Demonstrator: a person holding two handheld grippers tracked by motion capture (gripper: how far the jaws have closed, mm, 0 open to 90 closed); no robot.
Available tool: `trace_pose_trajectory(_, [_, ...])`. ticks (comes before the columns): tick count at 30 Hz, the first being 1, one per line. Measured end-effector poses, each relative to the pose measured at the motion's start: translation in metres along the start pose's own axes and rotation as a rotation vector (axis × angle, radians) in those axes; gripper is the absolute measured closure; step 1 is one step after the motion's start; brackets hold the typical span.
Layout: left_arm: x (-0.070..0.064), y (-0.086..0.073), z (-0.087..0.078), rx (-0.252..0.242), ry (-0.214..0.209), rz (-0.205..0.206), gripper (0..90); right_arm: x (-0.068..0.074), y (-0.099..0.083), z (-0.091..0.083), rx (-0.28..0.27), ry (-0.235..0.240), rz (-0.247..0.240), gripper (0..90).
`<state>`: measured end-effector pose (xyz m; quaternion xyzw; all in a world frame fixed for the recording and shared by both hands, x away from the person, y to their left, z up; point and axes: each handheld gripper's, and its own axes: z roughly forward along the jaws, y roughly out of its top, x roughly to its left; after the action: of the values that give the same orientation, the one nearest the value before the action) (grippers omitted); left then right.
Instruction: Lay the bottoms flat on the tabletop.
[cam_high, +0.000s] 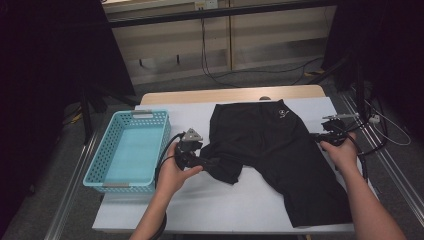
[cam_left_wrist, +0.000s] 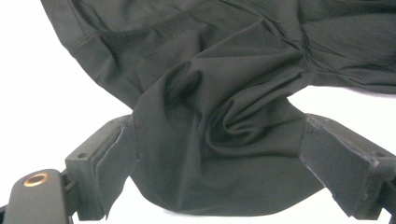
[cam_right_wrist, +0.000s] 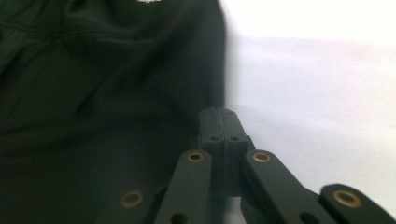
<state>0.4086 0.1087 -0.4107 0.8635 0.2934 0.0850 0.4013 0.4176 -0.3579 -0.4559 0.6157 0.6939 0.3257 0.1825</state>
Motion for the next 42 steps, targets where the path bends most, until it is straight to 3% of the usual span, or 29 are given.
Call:
trace_pose_trajectory(4, [0.001, -0.001, -0.003, -0.004, 0.002, -0.003, 12.0, -0.011, -0.001, -0.002, -0.016, -0.026, 0.054, 90.0])
trace_pose_trajectory(7, [0.002, -0.002, -0.004, -0.005, 0.010, -0.005, 12.0, -0.016, -0.001, -0.003, -0.025, -0.058, 0.058, 90.0])
trace_pose_trajectory(9, [0.002, -0.002, -0.005, -0.004, 0.014, -0.003, 12.0, -0.020, -0.003, -0.003, -0.036, -0.040, 0.093, 90.0])
trace_pose_trajectory(11, [0.001, -0.003, -0.005, -0.006, 0.011, -0.003, 12.0, -0.021, -0.003, -0.003, -0.040, -0.048, 0.089, 90.0])
trace_pose_trajectory(13, [0.000, -0.005, -0.006, 0.000, 0.014, -0.002, 12.0, -0.020, -0.004, -0.004, -0.040, -0.043, 0.086, 84.5])
trace_pose_trajectory(16, [-0.001, -0.006, -0.007, 0.000, 0.017, -0.006, 12.0, -0.019, -0.003, -0.008, -0.037, -0.087, 0.058, 75.1])
trace_pose_trajectory(20, [-0.003, -0.008, -0.007, 0.006, 0.018, 0.002, 12.0, -0.014, -0.003, -0.016, -0.047, -0.073, 0.035, 65.4])
trace_pose_trajectory(26, [-0.004, -0.007, -0.004, 0.010, 0.012, 0.007, 11.9, 0.019, -0.004, -0.025, -0.044, 0.010, -0.018, 45.6])
trace_pose_trajectory(30, [-0.005, -0.006, -0.003, 0.009, 0.008, -0.001, 11.8, 0.048, -0.009, -0.030, -0.060, 0.040, -0.097, 36.7])
trace_pose_trajectory(38, [-0.004, -0.009, -0.009, 0.005, 0.033, 0.007, 11.3, 0.105, -0.023, -0.029, -0.059, 0.154, -0.192, 27.6])
trace_pose_trajectory(42, [-0.003, -0.010, -0.012, 0.005, 0.041, 0.005, 11.0, 0.134, -0.026, -0.027, -0.050, 0.191, -0.278, 26.9])
